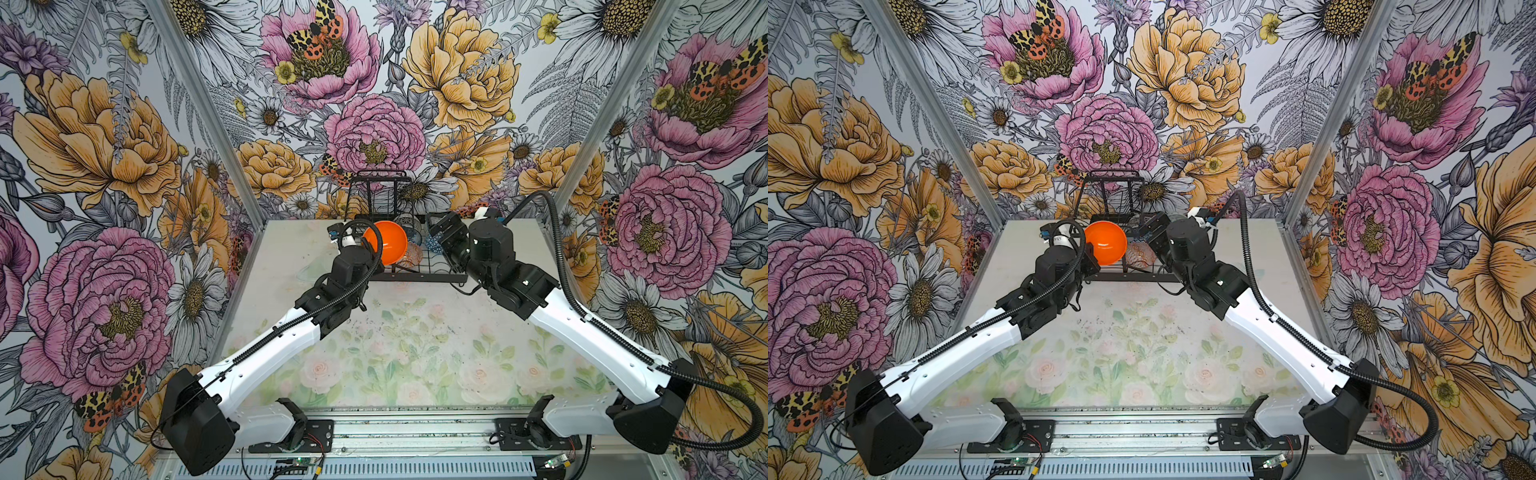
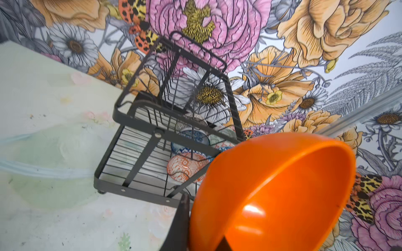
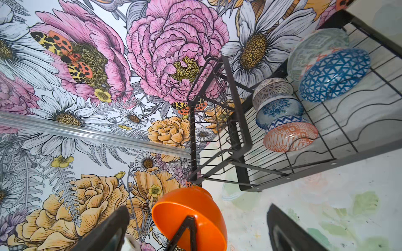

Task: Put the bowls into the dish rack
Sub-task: 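Raise the orange bowl over the rack's far end with both grippers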

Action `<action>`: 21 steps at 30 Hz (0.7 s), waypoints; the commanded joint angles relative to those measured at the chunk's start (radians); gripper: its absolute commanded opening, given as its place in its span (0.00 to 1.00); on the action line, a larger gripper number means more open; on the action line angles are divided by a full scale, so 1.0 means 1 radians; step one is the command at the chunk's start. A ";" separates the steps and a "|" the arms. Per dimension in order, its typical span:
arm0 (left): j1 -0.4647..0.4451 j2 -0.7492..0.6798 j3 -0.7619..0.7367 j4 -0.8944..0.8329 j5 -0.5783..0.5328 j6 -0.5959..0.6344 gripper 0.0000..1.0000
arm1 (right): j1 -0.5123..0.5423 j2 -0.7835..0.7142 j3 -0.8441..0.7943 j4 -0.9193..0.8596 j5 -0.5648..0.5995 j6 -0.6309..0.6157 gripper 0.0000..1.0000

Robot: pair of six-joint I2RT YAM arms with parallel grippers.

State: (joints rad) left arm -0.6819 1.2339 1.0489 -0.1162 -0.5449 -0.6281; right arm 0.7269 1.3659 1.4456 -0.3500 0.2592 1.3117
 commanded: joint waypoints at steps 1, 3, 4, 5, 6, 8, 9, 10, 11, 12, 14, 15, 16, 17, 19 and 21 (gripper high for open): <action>0.011 -0.029 0.024 0.202 -0.173 0.123 0.00 | 0.002 0.075 0.109 -0.015 -0.051 0.003 0.99; 0.012 -0.029 0.011 0.289 -0.226 0.185 0.00 | 0.010 0.126 0.192 -0.015 -0.074 0.011 0.99; 0.013 -0.029 -0.001 0.338 -0.244 0.214 0.00 | 0.015 0.148 0.228 -0.016 -0.081 0.011 0.99; 0.015 -0.026 -0.013 0.392 -0.263 0.246 0.00 | 0.021 0.173 0.271 -0.016 -0.088 0.013 0.99; 0.019 -0.021 -0.024 0.441 -0.276 0.268 0.00 | 0.025 0.196 0.308 -0.016 -0.096 0.019 0.99; 0.028 -0.007 -0.038 0.517 -0.287 0.302 0.00 | 0.032 0.236 0.374 -0.015 -0.115 0.052 1.00; 0.033 0.003 -0.041 0.552 -0.289 0.317 0.00 | 0.034 0.254 0.402 -0.015 -0.120 0.071 0.99; 0.034 0.016 -0.043 0.589 -0.289 0.338 0.00 | 0.039 0.272 0.431 -0.015 -0.126 0.084 0.99; 0.036 0.027 -0.044 0.618 -0.290 0.356 0.00 | 0.044 0.290 0.459 -0.015 -0.132 0.087 0.99; 0.037 0.042 -0.044 0.649 -0.291 0.375 0.00 | 0.047 0.307 0.492 -0.016 -0.139 0.090 0.99; 0.038 0.067 -0.045 0.697 -0.294 0.407 0.00 | 0.055 0.338 0.545 -0.015 -0.152 0.101 0.99; 0.039 0.082 -0.045 0.729 -0.291 0.426 0.00 | 0.056 0.354 0.569 -0.015 -0.164 0.110 0.99; 0.038 0.097 -0.044 0.760 -0.293 0.448 0.00 | 0.057 0.369 0.590 -0.016 -0.174 0.119 0.99; 0.038 0.108 -0.046 0.787 -0.293 0.467 0.00 | 0.058 0.380 0.604 -0.016 -0.179 0.125 0.99; 0.035 0.132 -0.042 0.836 -0.290 0.502 0.00 | 0.060 0.406 0.641 -0.016 -0.192 0.133 0.99; 0.030 0.153 -0.033 0.860 -0.295 0.530 0.00 | 0.060 0.432 0.679 -0.017 -0.205 0.131 0.99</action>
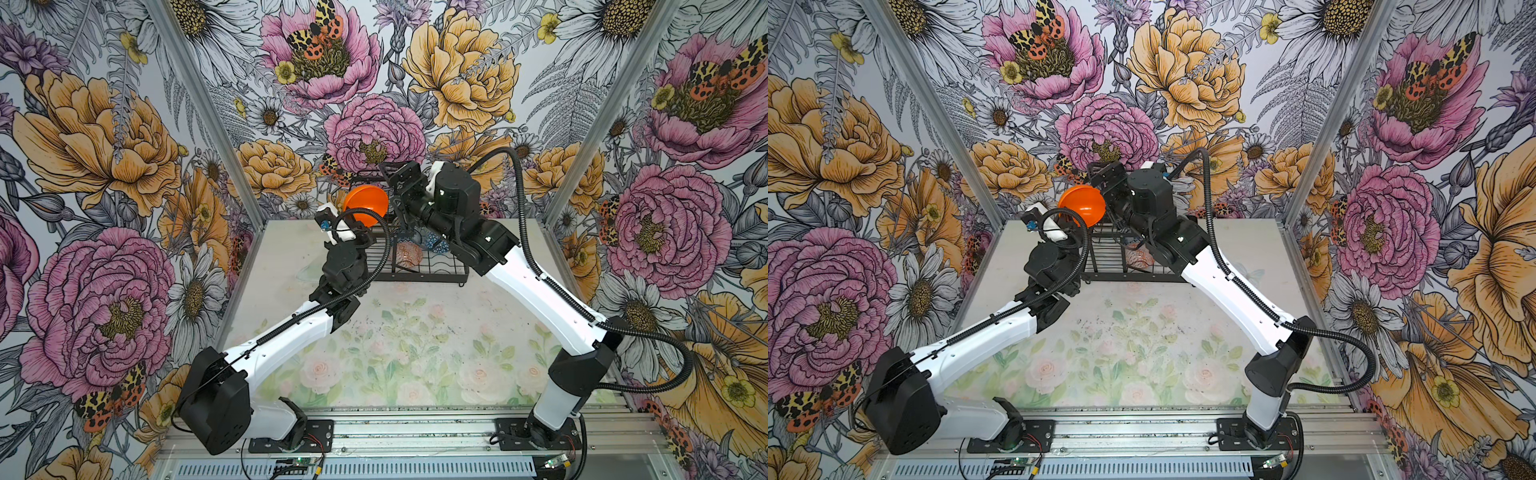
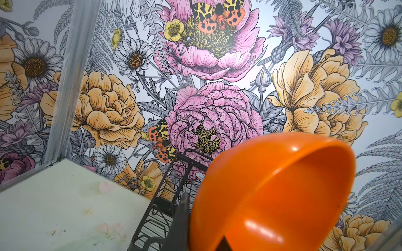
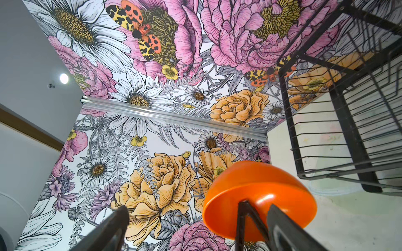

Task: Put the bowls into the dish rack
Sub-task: 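Raise the orange bowl over the rack's far end with both grippers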

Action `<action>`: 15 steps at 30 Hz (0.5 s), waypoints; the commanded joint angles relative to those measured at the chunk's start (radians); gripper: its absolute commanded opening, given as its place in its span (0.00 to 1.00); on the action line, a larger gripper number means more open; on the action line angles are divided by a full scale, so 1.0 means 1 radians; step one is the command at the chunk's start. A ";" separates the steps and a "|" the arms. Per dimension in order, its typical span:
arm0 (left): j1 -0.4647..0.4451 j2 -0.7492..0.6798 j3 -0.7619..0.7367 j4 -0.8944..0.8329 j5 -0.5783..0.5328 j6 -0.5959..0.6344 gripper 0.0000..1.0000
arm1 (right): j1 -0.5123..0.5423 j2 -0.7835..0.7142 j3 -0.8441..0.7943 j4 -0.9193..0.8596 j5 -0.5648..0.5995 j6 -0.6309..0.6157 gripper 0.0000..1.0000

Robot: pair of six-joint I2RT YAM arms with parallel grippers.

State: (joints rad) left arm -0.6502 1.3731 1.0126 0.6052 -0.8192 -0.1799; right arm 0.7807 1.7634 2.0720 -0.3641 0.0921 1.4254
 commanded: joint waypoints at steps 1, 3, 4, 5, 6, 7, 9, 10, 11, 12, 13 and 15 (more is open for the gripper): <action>-0.004 0.022 0.006 0.153 -0.027 0.090 0.00 | 0.007 0.047 0.071 -0.003 -0.044 0.017 0.99; -0.011 0.034 0.009 0.183 -0.029 0.104 0.00 | 0.007 0.065 0.088 -0.004 -0.057 0.030 0.99; -0.014 0.039 0.013 0.197 -0.031 0.117 0.00 | 0.006 0.072 0.090 -0.004 -0.062 0.037 0.99; -0.020 0.046 0.016 0.208 -0.032 0.130 0.00 | 0.008 0.075 0.089 -0.004 -0.063 0.041 0.99; -0.026 0.052 0.021 0.219 -0.034 0.146 0.00 | 0.007 0.080 0.090 -0.004 -0.064 0.045 0.99; -0.033 0.059 0.024 0.234 -0.036 0.161 0.00 | 0.007 0.085 0.089 -0.004 -0.066 0.047 0.98; -0.045 0.070 0.026 0.261 -0.043 0.186 0.00 | 0.007 0.091 0.091 -0.004 -0.068 0.052 0.93; -0.050 0.075 0.028 0.271 -0.050 0.195 0.00 | 0.007 0.097 0.096 -0.003 -0.070 0.057 0.92; -0.055 0.079 0.027 0.281 -0.056 0.199 0.00 | 0.006 0.101 0.103 -0.003 -0.073 0.059 0.91; -0.058 0.083 0.024 0.296 -0.063 0.201 0.00 | 0.007 0.111 0.114 -0.003 -0.075 0.057 0.87; -0.061 0.086 0.021 0.307 -0.067 0.204 0.00 | 0.007 0.117 0.125 -0.003 -0.079 0.057 0.84; -0.068 0.092 0.021 0.314 -0.075 0.212 0.00 | 0.007 0.132 0.145 -0.003 -0.090 0.061 0.78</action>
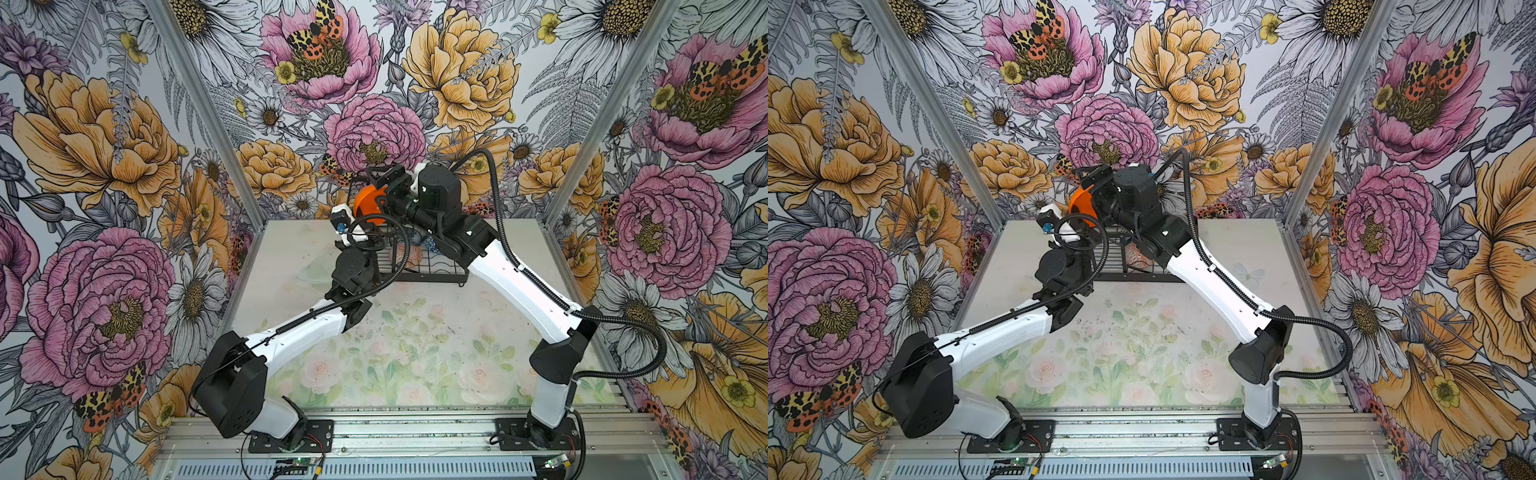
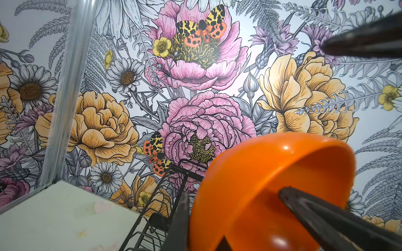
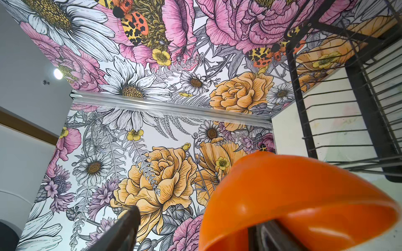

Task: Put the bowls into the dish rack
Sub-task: 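Raise the orange bowl over the rack's far end with both grippers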

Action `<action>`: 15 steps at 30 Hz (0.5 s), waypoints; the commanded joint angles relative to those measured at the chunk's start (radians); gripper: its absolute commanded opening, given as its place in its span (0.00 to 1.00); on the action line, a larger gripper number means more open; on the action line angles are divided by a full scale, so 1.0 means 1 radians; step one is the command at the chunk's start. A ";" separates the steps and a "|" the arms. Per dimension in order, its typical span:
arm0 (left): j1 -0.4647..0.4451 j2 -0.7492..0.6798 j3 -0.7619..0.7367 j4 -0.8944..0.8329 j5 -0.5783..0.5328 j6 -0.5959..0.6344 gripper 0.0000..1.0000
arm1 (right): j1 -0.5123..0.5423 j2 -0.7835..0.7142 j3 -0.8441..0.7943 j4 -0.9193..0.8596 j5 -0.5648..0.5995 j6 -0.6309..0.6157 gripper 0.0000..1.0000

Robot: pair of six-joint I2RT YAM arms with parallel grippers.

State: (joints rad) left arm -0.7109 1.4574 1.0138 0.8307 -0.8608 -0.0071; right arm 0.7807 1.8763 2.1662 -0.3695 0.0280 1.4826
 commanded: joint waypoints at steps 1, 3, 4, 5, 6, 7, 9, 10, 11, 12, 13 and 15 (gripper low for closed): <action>-0.011 0.009 0.018 0.094 -0.036 0.043 0.00 | 0.008 0.025 0.058 0.002 -0.029 0.005 0.73; -0.018 0.012 0.016 0.109 -0.041 0.052 0.00 | 0.008 0.034 0.068 0.003 -0.038 0.007 0.64; -0.018 0.013 0.014 0.113 -0.046 0.057 0.00 | 0.007 0.034 0.069 0.003 -0.040 0.007 0.60; -0.021 0.014 0.015 0.121 -0.048 0.063 0.00 | 0.006 0.034 0.066 0.002 -0.043 0.008 0.55; -0.021 0.015 0.013 0.126 -0.052 0.069 0.00 | 0.008 0.031 0.065 0.002 -0.045 0.007 0.51; -0.022 0.015 0.012 0.132 -0.056 0.074 0.00 | 0.006 0.029 0.063 0.001 -0.042 0.003 0.48; -0.022 0.012 0.007 0.142 -0.062 0.087 0.00 | 0.007 0.016 0.053 0.001 -0.036 -0.005 0.44; -0.021 0.010 0.006 0.144 -0.063 0.091 0.00 | 0.007 0.012 0.046 0.001 -0.034 -0.005 0.42; -0.021 0.009 0.005 0.146 -0.063 0.097 0.00 | 0.007 0.005 0.037 0.002 -0.033 -0.007 0.39; -0.020 0.007 0.001 0.148 -0.063 0.100 0.00 | 0.006 -0.002 0.025 0.003 -0.033 -0.008 0.37; -0.022 0.006 0.002 0.149 -0.062 0.101 0.00 | 0.006 -0.007 0.015 0.003 -0.032 -0.006 0.36; -0.025 0.003 -0.001 0.152 -0.060 0.104 0.00 | 0.007 -0.020 -0.005 0.003 -0.032 -0.004 0.30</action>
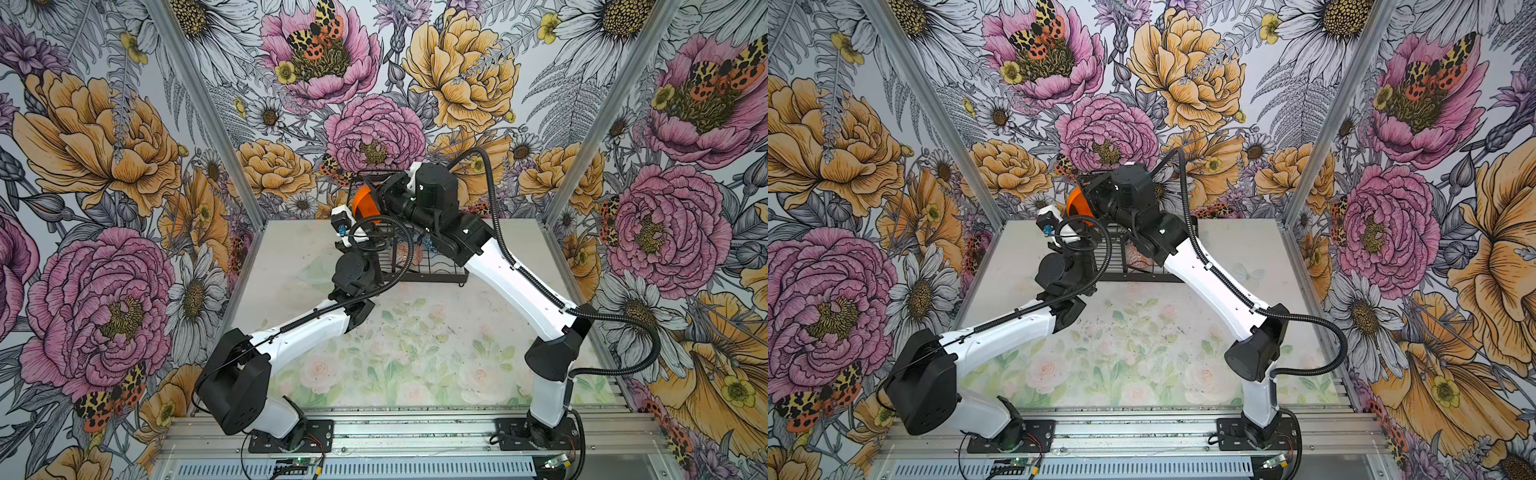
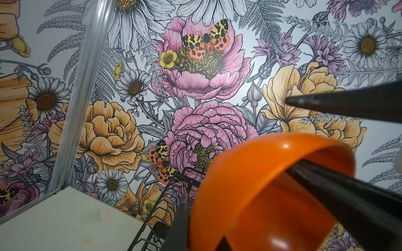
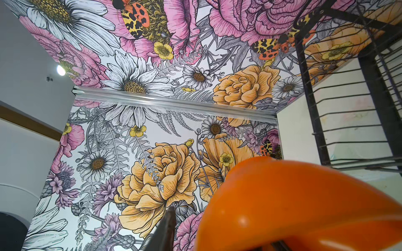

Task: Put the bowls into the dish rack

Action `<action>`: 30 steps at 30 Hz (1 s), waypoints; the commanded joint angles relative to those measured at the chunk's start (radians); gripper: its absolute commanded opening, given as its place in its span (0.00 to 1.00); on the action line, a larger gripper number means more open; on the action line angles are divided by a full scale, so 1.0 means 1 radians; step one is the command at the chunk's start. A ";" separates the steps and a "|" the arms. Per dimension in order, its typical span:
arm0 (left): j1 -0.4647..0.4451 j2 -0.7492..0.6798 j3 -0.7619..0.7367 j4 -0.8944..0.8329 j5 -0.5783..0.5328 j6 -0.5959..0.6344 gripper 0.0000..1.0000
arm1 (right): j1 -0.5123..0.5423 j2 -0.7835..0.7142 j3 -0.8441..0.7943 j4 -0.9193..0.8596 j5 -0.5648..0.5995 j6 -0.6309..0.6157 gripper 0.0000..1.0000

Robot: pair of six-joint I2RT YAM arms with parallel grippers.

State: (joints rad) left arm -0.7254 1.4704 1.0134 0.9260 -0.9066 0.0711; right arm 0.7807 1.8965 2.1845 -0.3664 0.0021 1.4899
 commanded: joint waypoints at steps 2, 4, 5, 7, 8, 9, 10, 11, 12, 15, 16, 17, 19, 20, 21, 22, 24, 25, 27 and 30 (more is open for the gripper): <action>-0.015 -0.009 -0.002 0.061 -0.012 0.028 0.00 | 0.007 -0.049 -0.036 0.000 -0.005 -0.012 0.26; -0.018 -0.008 0.000 0.067 -0.015 0.034 0.00 | 0.007 -0.057 -0.045 0.000 -0.005 -0.014 0.23; -0.020 -0.006 0.001 0.070 -0.016 0.037 0.00 | 0.006 -0.061 -0.049 0.000 -0.005 -0.015 0.20; -0.024 -0.004 0.004 0.071 -0.024 0.039 0.00 | 0.005 -0.070 -0.061 -0.001 -0.002 -0.014 0.16; -0.023 -0.004 0.002 0.071 -0.026 0.041 0.00 | 0.006 -0.075 -0.067 0.001 -0.001 -0.014 0.14; -0.023 -0.005 0.003 0.071 -0.028 0.041 0.00 | 0.005 -0.079 -0.072 0.000 0.001 -0.015 0.11; -0.025 -0.005 0.003 0.071 -0.032 0.044 0.00 | 0.005 -0.083 -0.078 0.001 0.001 -0.015 0.08; -0.025 -0.007 0.003 0.070 -0.034 0.044 0.00 | 0.002 -0.086 -0.082 0.000 0.002 -0.015 0.05; -0.024 -0.006 0.002 0.067 -0.038 0.042 0.00 | 0.003 -0.089 -0.086 0.001 0.002 -0.013 0.03; -0.025 -0.013 0.010 0.020 -0.060 0.024 0.01 | -0.001 -0.093 -0.093 0.001 -0.003 -0.004 0.00; -0.023 -0.016 0.009 0.007 -0.059 0.017 0.01 | -0.002 -0.093 -0.092 0.001 -0.006 -0.005 0.00; -0.023 -0.018 0.008 0.002 -0.059 0.009 0.02 | -0.002 -0.093 -0.095 0.001 -0.007 -0.006 0.00; -0.023 -0.019 0.008 -0.005 -0.059 0.000 0.09 | -0.003 -0.094 -0.097 0.001 -0.007 -0.006 0.00; -0.023 -0.019 0.009 -0.013 -0.060 -0.006 0.11 | -0.004 -0.097 -0.098 0.001 -0.004 -0.007 0.00; -0.023 -0.021 0.012 -0.025 -0.061 -0.014 0.12 | -0.004 -0.098 -0.100 0.001 -0.003 -0.007 0.00; -0.023 -0.023 0.015 -0.041 -0.060 -0.022 0.13 | -0.005 -0.099 -0.102 0.001 -0.002 -0.007 0.00; -0.023 -0.027 0.021 -0.072 -0.043 -0.031 0.18 | -0.007 -0.099 -0.100 0.001 0.001 -0.008 0.00; -0.024 -0.028 0.026 -0.090 -0.041 -0.038 0.19 | -0.007 -0.098 -0.096 0.001 0.004 -0.008 0.00; -0.023 -0.031 0.033 -0.126 -0.042 -0.058 0.20 | -0.011 -0.093 -0.087 0.001 0.005 -0.010 0.00; -0.023 -0.041 0.031 -0.168 -0.034 -0.087 0.24 | -0.019 -0.085 -0.071 0.001 0.005 -0.011 0.00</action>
State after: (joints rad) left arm -0.7506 1.4654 1.0195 0.8146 -0.9348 0.0292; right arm 0.7742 1.8347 2.0895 -0.3775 -0.0017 1.5021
